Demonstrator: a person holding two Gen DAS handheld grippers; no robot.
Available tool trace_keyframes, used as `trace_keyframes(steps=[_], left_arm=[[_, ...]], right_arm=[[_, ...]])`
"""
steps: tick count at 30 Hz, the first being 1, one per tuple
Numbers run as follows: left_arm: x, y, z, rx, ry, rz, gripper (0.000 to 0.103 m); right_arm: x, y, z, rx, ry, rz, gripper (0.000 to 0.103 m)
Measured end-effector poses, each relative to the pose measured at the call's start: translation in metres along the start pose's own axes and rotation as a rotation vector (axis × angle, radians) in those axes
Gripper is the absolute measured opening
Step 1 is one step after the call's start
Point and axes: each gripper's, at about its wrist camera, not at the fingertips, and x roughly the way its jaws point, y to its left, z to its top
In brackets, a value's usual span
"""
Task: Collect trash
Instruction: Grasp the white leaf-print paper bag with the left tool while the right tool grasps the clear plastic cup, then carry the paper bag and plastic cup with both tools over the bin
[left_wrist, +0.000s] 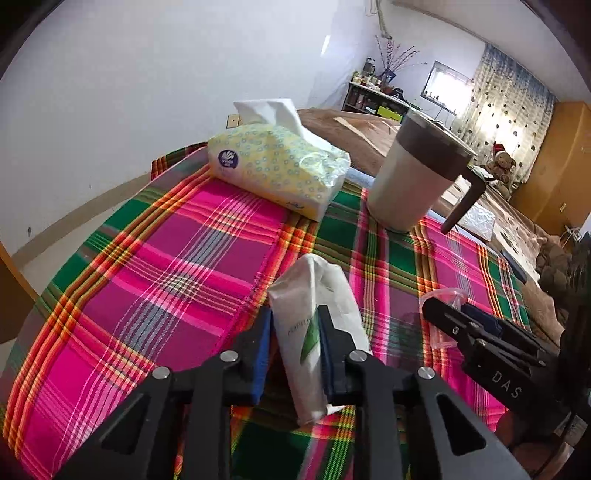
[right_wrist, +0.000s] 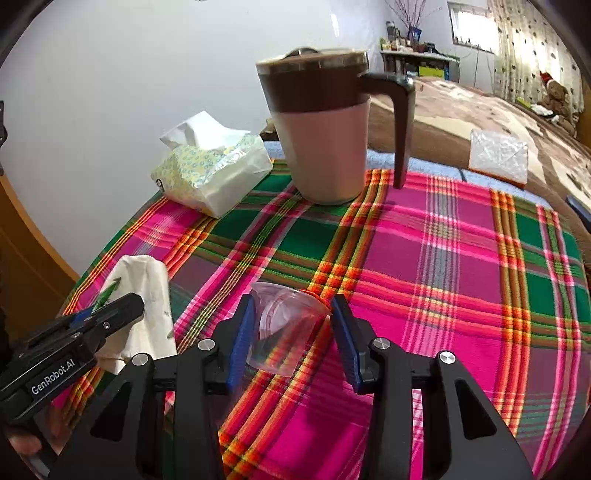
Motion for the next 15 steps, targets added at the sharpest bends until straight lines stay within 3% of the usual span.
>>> trace_keyframes(steps=[4, 15], left_arm=[[-0.006, -0.006, -0.003, 0.027, -0.006, -0.003, 0.019], [-0.03, -0.032, -0.016, 0.102, -0.033, -0.007, 0.018]], right_arm=[[-0.014, -0.002, -0.001, 0.009, -0.036, -0.006, 0.043], [-0.049, -0.017, -0.013, 0.05, -0.086, -0.023, 0.043]])
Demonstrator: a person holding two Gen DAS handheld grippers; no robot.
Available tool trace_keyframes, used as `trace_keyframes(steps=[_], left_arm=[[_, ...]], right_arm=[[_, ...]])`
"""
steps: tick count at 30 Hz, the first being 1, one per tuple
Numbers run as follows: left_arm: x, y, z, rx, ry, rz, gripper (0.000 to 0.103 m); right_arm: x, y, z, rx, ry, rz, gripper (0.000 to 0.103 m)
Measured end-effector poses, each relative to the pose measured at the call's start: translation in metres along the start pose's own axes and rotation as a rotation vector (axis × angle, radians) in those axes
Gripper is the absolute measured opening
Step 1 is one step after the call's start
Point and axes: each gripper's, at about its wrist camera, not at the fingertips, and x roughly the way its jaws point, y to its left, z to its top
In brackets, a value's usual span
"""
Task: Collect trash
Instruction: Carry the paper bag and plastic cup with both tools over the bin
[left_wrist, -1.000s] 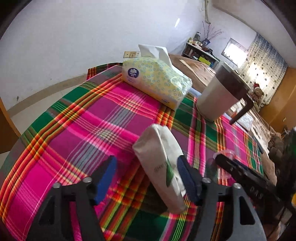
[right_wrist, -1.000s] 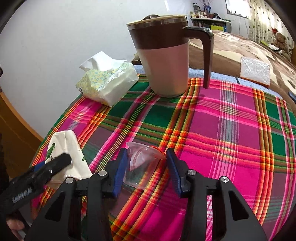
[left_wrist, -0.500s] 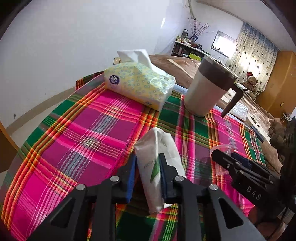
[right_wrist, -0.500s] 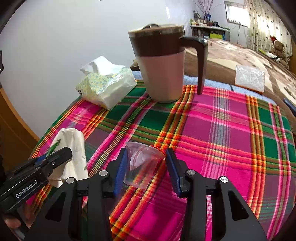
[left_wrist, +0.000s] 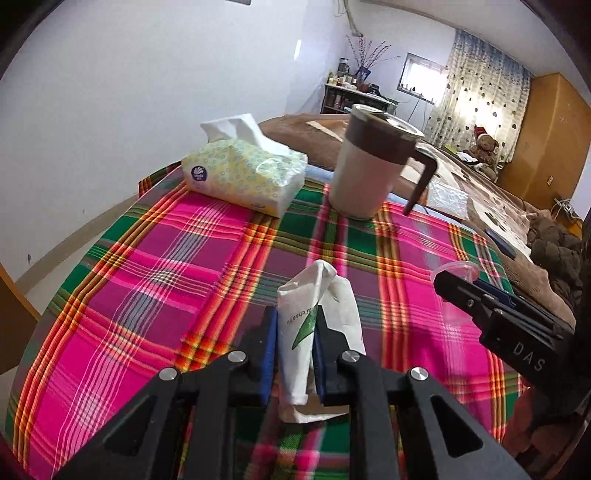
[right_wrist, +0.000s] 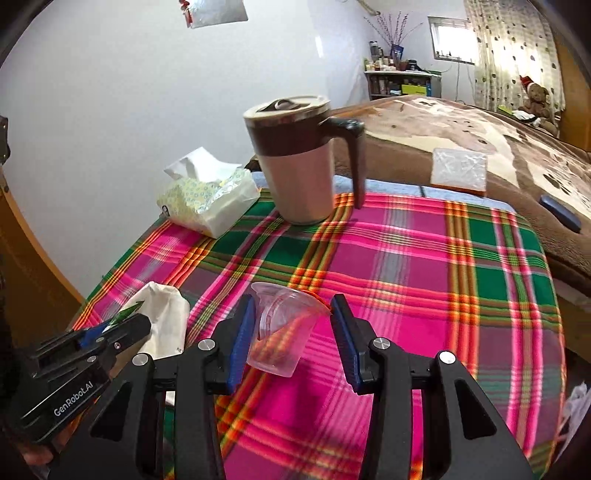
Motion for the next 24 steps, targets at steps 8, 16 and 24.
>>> trace_keyframes(steps=[8, 16, 24], left_arm=[[-0.025, -0.028, -0.008, 0.056, -0.034, -0.013, 0.018], [-0.05, -0.059, -0.015, 0.101, -0.059, -0.05, 0.018], [-0.074, -0.106, -0.022, 0.165, -0.089, -0.135, 0.018]], right_arm=[[-0.032, -0.016, -0.01, 0.043, -0.035, -0.015, 0.043], [-0.075, -0.037, -0.018, 0.063, -0.089, -0.059, 0.043], [-0.119, -0.072, -0.035, 0.106, -0.127, -0.128, 0.043]])
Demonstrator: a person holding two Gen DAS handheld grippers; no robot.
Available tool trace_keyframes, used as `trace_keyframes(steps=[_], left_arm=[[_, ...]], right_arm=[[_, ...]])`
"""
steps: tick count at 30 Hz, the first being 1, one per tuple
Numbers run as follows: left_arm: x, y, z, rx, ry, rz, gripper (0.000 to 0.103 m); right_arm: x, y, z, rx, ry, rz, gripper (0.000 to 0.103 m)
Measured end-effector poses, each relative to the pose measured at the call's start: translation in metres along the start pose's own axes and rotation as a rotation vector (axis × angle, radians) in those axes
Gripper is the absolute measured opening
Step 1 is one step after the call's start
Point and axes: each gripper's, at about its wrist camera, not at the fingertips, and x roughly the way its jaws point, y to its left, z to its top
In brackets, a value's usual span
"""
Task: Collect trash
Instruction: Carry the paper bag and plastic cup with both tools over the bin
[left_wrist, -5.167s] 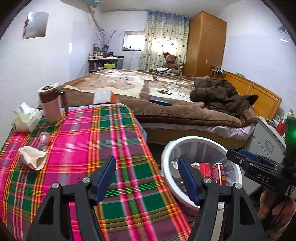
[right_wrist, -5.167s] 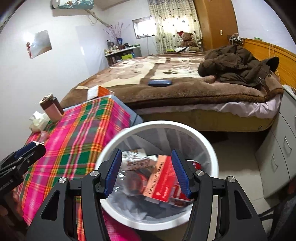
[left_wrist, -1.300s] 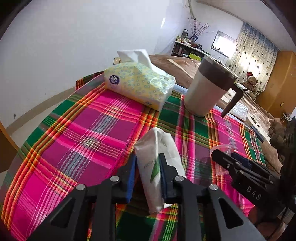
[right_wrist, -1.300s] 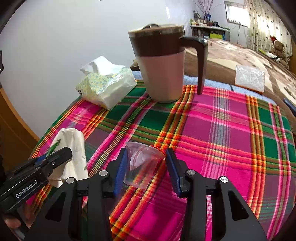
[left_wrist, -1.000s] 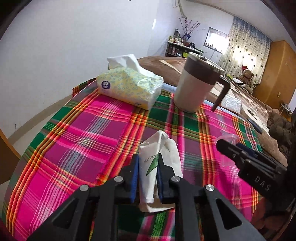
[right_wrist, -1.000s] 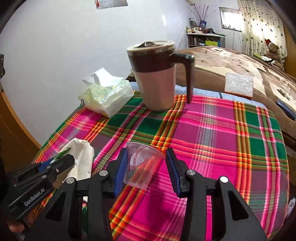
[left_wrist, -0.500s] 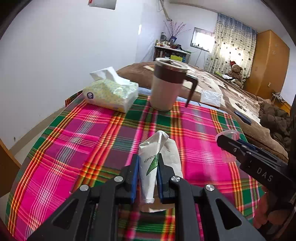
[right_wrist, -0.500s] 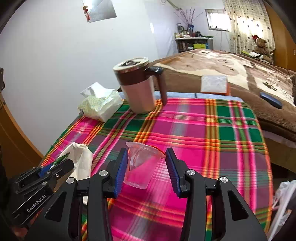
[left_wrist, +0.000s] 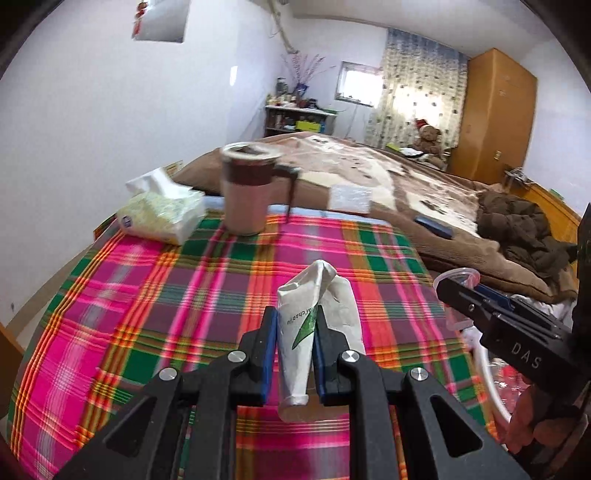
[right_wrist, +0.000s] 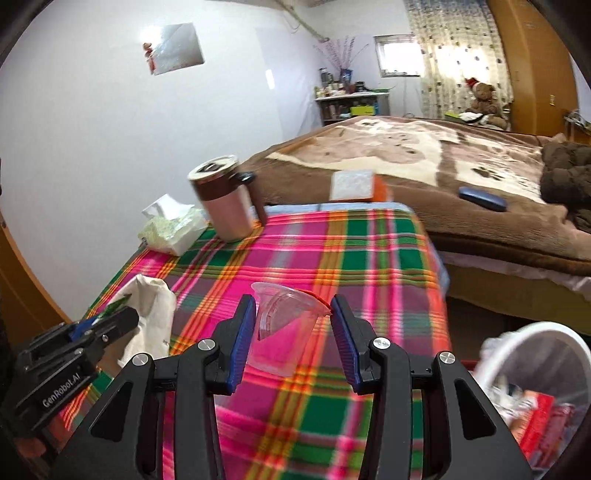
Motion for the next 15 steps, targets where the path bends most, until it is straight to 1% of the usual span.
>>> trace_keyframes(steps=[4, 15], left_arm=[[-0.007, -0.029, 0.001, 0.045, -0.017, -0.037, 0.018], [-0.011, -0.101, -0.003, 0.129, -0.02, -0.15, 0.018]], right_arm=[[-0.02, -0.022, -0.003, 0.027, -0.023, -0.043, 0.043], [-0.069, -0.083, -0.013, 0.094, -0.07, -0.169, 0.043]])
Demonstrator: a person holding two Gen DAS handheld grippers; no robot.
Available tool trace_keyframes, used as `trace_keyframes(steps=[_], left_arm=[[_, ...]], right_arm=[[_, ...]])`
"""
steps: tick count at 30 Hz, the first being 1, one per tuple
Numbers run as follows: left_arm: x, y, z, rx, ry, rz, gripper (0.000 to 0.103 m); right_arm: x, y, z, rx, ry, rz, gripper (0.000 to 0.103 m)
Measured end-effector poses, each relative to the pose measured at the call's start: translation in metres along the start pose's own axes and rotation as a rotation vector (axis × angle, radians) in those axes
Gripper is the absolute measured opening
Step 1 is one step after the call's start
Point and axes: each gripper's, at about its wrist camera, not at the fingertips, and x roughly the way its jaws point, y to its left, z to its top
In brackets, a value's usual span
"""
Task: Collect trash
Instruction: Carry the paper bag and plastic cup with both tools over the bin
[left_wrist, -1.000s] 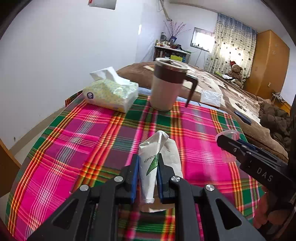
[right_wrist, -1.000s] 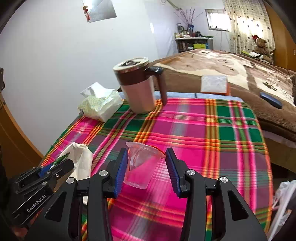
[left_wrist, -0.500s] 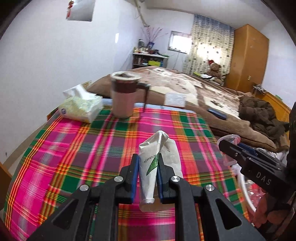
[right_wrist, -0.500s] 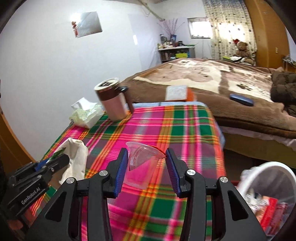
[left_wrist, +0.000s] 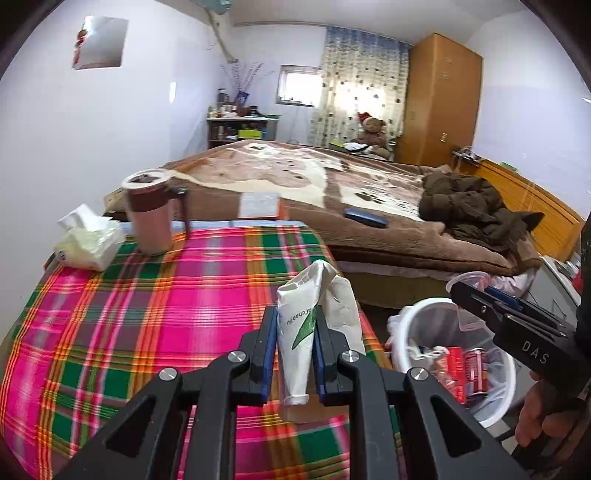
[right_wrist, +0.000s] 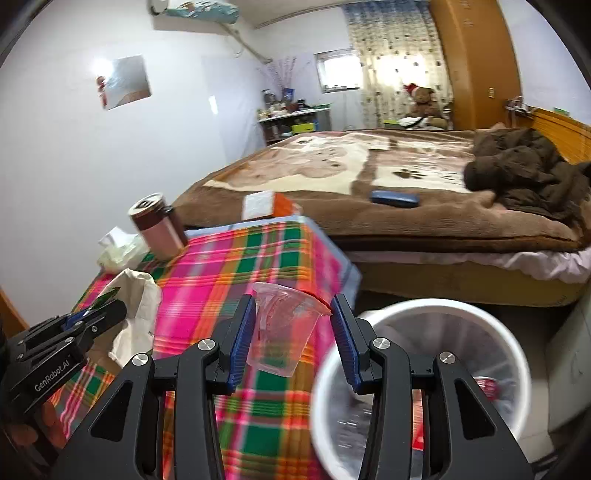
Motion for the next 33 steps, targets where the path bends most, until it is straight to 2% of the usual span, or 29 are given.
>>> trace_keyframes(steps=[8, 14, 23, 26, 30, 32, 33], left_arm=[[0.012, -0.054, -0.001, 0.065, 0.022, -0.07, 0.018], [0.025, -0.093, -0.006, 0.105, 0.051, -0.118, 0.018], [0.047, -0.143, -0.018, 0.166, 0.109, -0.149, 0.018], [0.052, -0.154, -0.022, 0.2, 0.11, -0.139, 0.018], [0.056, -0.155, -0.023, 0.176, 0.129, -0.153, 0.019], [0.059, -0.156, -0.023, 0.171, 0.137, -0.142, 0.023], [0.06, -0.155, -0.023, 0.165, 0.142, -0.146, 0.032]], right_arm=[[-0.019, -0.05, -0.01, 0.038, -0.001, -0.115, 0.043], [-0.026, -0.082, -0.018, 0.074, 0.016, -0.166, 0.043], [-0.018, -0.115, -0.035, 0.1, 0.08, -0.194, 0.043], [-0.017, -0.123, -0.038, 0.108, 0.098, -0.193, 0.043], [-0.012, -0.129, -0.04, 0.109, 0.121, -0.18, 0.044], [-0.01, -0.129, -0.04, 0.101, 0.131, -0.166, 0.044], [-0.008, -0.128, -0.041, 0.089, 0.137, -0.171, 0.044]])
